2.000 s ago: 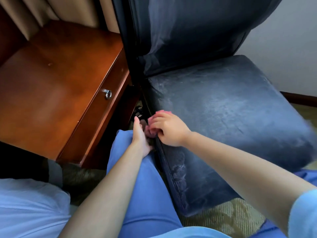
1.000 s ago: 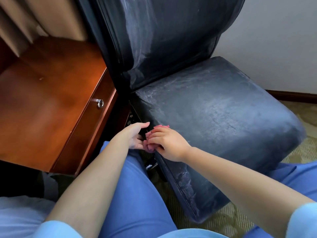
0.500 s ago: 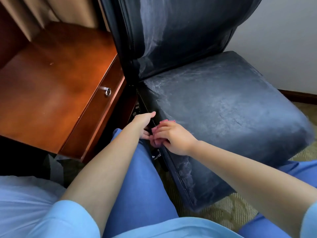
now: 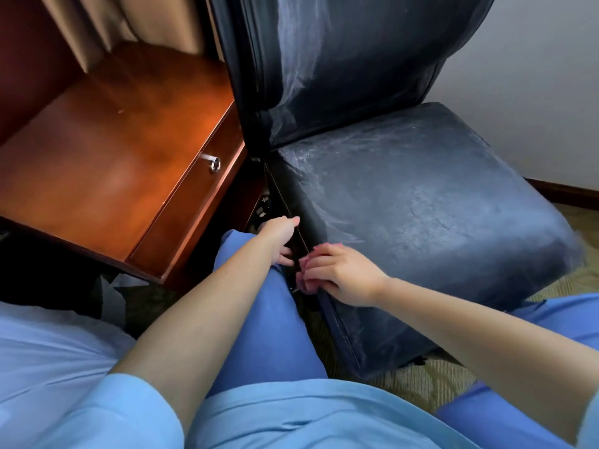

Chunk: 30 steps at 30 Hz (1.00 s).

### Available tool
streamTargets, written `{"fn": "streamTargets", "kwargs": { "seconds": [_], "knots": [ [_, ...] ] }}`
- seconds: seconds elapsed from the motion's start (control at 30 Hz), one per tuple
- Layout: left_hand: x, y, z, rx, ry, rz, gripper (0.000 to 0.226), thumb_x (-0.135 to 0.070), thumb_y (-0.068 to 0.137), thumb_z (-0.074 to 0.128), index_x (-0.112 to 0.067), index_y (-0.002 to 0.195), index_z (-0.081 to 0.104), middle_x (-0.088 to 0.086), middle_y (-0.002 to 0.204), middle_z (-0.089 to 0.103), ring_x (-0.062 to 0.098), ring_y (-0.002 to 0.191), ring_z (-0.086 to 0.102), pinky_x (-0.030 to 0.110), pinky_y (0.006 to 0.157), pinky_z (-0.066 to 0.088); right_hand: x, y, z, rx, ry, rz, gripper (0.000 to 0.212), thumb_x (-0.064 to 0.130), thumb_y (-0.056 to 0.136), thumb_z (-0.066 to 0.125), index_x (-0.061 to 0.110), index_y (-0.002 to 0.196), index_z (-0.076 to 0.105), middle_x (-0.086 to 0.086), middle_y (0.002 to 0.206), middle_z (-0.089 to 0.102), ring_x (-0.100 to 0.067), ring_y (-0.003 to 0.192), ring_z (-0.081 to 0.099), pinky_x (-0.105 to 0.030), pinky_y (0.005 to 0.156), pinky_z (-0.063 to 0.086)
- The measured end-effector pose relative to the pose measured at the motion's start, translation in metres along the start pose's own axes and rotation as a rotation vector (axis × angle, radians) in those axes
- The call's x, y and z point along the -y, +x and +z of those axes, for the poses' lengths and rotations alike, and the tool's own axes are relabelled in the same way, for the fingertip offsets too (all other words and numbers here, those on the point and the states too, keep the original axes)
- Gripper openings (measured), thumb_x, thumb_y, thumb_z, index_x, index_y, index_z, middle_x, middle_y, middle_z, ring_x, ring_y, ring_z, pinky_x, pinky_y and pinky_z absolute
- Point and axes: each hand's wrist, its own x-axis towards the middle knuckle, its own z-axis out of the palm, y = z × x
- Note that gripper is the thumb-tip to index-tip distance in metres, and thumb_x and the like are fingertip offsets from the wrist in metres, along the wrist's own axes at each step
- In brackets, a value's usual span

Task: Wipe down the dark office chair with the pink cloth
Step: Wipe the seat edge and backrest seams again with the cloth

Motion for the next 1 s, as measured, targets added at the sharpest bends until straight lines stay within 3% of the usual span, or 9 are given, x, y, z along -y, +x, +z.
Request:
{"fn": "streamTargets", "kwargs": {
  "seconds": [0.1,0.17,0.3,0.4,0.5,0.57,0.7,0.87,1.0],
  "knots": [
    [0.001,-0.004,0.003,0.006,0.011,0.004,0.061,-0.037,0.099,0.045,-0.032,0.151,0.012,0.011,0.145,0.033,0.031,0.081,0.057,0.054,0.071,0.051,-0.004,0.031,0.000,-0.041,-0.001,0.148,0.028,0.015,0.079,0.048,0.023,0.087,0.073,0.008,0.097,0.070,-0.028,0.093,0.059,-0.040,0.074,0.050],
    [0.004,-0.007,0.001,0.056,0.012,-0.010,0.059,-0.038,0.101,0.039,-0.035,0.151,0.007,0.012,0.131,0.046,0.031,0.080,0.061,0.054,0.077,0.047,-0.002,0.044,0.002,-0.077,0.006,0.202,0.029,0.011,0.072,0.048,0.021,0.083,0.073,0.006,0.097,0.071,-0.030,0.093,0.059,-0.042,0.074,0.050],
    [0.009,-0.005,-0.003,0.091,0.028,-0.032,0.060,-0.046,0.099,0.037,-0.037,0.150,0.007,0.013,0.151,0.032,0.039,0.128,0.043,0.056,0.105,0.029,0.005,0.002,0.002,-0.027,0.018,0.056,0.025,0.011,0.078,0.047,0.021,0.083,0.070,0.008,0.099,0.069,-0.023,0.103,0.057,-0.039,0.089,0.045],
    [0.010,-0.008,0.005,0.123,-0.008,-0.052,0.062,-0.049,0.098,0.037,-0.040,0.149,0.002,0.009,0.157,0.020,0.039,0.136,0.033,0.055,0.107,0.027,0.003,-0.018,-0.005,0.022,-0.009,-0.023,0.031,0.012,0.078,0.050,0.023,0.097,0.072,0.011,0.109,0.067,-0.018,0.111,0.055,-0.035,0.092,0.046],
    [0.015,-0.007,0.010,0.134,-0.095,-0.050,0.061,-0.047,0.099,0.037,-0.047,0.147,-0.001,0.000,0.153,0.025,0.035,0.120,0.049,0.051,0.088,0.044,-0.011,0.007,-0.009,0.024,-0.051,-0.002,0.040,0.012,0.075,0.042,0.023,0.097,0.074,0.009,0.108,0.069,-0.023,0.102,0.059,-0.037,0.079,0.053],
    [0.019,-0.004,0.011,0.135,-0.145,-0.052,0.059,-0.046,0.100,0.036,-0.049,0.146,-0.001,-0.001,0.128,0.039,0.028,0.093,0.057,0.054,0.088,0.044,-0.014,0.019,-0.009,-0.047,-0.029,0.053,0.041,0.011,0.075,0.039,0.021,0.093,0.074,0.008,0.106,0.069,-0.026,0.098,0.060,-0.039,0.075,0.054],
    [0.021,0.004,0.016,0.124,-0.148,-0.024,0.060,-0.043,0.101,0.036,-0.051,0.145,-0.004,0.000,0.097,0.051,0.022,0.068,0.055,0.040,0.063,0.051,-0.017,-0.002,0.002,-0.091,-0.036,0.007,0.033,0.004,0.079,0.056,0.020,0.104,0.071,0.007,0.116,0.065,-0.022,0.115,0.053,-0.041,0.095,0.046],
    [0.015,0.014,0.023,0.106,-0.121,-0.011,0.064,-0.035,0.103,0.036,-0.051,0.144,-0.010,0.013,0.119,0.061,0.014,0.071,0.059,0.029,0.048,0.048,-0.027,0.000,0.011,-0.132,-0.033,-0.011,0.031,0.006,0.084,0.058,0.017,0.111,0.068,0.003,0.120,0.063,-0.024,0.118,0.051,-0.040,0.102,0.038],
    [-0.005,0.030,0.017,0.087,-0.100,0.004,0.065,-0.032,0.103,0.036,-0.053,0.143,-0.010,0.007,0.092,0.060,0.018,0.057,0.055,0.028,0.040,0.049,-0.035,0.020,0.014,-0.187,-0.018,0.023,0.033,0.006,0.082,0.056,0.017,0.110,0.068,0.001,0.119,0.063,-0.025,0.119,0.050,-0.040,0.105,0.035]
  ]
}}
